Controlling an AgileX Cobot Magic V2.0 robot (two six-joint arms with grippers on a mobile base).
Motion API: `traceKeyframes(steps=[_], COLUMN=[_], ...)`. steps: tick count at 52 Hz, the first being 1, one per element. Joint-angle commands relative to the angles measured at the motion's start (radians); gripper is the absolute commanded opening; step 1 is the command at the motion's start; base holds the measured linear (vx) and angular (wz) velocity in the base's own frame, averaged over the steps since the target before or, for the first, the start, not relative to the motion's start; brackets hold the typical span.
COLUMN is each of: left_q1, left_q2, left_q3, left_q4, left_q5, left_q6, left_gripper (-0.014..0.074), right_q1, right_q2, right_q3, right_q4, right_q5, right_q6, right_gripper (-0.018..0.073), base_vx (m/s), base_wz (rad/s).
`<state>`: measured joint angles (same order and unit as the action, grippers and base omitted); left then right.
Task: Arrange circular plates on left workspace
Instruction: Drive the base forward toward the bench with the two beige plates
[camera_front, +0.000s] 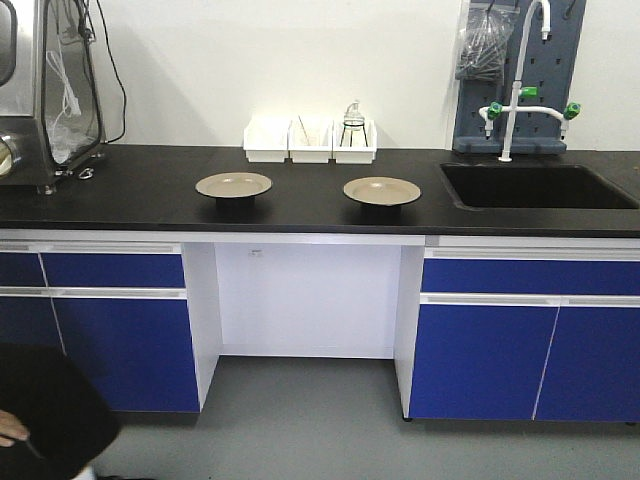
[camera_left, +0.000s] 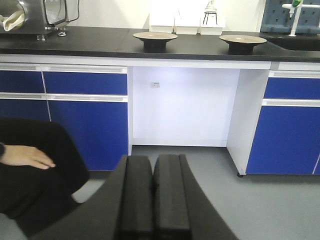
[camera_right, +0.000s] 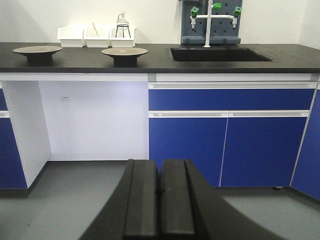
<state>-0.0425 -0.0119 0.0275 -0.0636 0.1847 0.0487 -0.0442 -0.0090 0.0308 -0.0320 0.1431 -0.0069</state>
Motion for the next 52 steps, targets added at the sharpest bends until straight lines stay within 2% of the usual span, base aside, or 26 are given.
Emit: traceKeyframes(steps=[1, 35, 52], left_q1=[-0.007, -0.007, -0.007], left_q2=[-0.014, -0.014, -0.014], left_q3=[0.020, 0.020, 0.020], left_q4=[0.000, 0.000, 0.000], left_q5=[-0.079, -0.079, -0.079], left_q6=[-0.010, -0.010, -0.010], left_gripper=[0.0002, 0.0002, 0.0002], right_q1=[-0.004, -0.004, -0.004], right_q2=[-0.014, -0.014, -0.014], right_q3=[0.019, 0.019, 0.019], right_q4=[-0.012, -0.012, -0.012], right_q5=[-0.079, -0.079, -0.079], right_q6=[-0.002, -0.002, -0.002], right_gripper=[-0.0005, -0.0003, -0.0003], base_vx=[0.00, 0.01, 0.23], base_wz=[0.00, 0.01, 0.00])
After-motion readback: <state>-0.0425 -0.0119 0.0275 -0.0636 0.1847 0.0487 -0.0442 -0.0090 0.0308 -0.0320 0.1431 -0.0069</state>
